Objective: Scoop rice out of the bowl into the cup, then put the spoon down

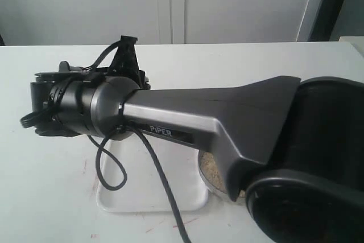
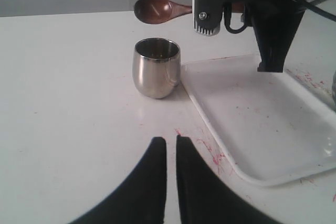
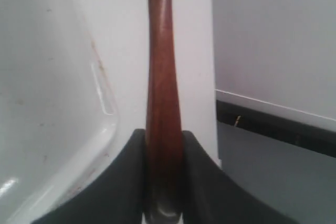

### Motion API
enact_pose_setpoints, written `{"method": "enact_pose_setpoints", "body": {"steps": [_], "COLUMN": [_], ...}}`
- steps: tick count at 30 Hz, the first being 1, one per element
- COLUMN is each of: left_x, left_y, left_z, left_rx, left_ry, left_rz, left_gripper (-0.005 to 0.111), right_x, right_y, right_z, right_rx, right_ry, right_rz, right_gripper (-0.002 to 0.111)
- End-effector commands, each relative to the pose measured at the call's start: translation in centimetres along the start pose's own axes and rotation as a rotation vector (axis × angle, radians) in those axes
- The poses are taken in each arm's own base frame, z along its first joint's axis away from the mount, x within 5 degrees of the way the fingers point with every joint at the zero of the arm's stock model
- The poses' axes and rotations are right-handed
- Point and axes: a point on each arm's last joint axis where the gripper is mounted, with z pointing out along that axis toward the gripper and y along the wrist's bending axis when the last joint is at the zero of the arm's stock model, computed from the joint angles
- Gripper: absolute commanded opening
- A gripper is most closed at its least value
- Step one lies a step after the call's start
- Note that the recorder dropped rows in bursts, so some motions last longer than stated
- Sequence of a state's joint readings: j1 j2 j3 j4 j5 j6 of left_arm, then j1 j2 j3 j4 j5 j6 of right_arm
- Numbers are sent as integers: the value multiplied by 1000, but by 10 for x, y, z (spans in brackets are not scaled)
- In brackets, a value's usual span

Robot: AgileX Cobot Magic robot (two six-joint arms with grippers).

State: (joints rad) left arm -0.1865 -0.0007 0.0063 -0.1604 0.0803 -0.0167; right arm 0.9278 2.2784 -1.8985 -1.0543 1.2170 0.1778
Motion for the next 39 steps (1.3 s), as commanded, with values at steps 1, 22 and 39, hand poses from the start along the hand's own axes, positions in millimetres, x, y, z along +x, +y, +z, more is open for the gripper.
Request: {"method": "enact_pose_setpoints", "body": {"steps": [1,22,39], "left_x": [-2,-2,-2], "left_y": [-1,-1,-1], "left_z": [0,0,0], "left_rx": [3,3,3], "left_ry": [-9,-9,-9], "left_rz": [-12,-12,-12], "left_gripper": [14,14,14], "right_x": [4,91,136], "right_y": [0,-143,-98], "right_z": [-4,-88,-101], "right_rx": [-93,-558,-777], "right_ry": [17,-122,125], "right_rz": [81,719,973], "right_gripper": [0,0,0]}}
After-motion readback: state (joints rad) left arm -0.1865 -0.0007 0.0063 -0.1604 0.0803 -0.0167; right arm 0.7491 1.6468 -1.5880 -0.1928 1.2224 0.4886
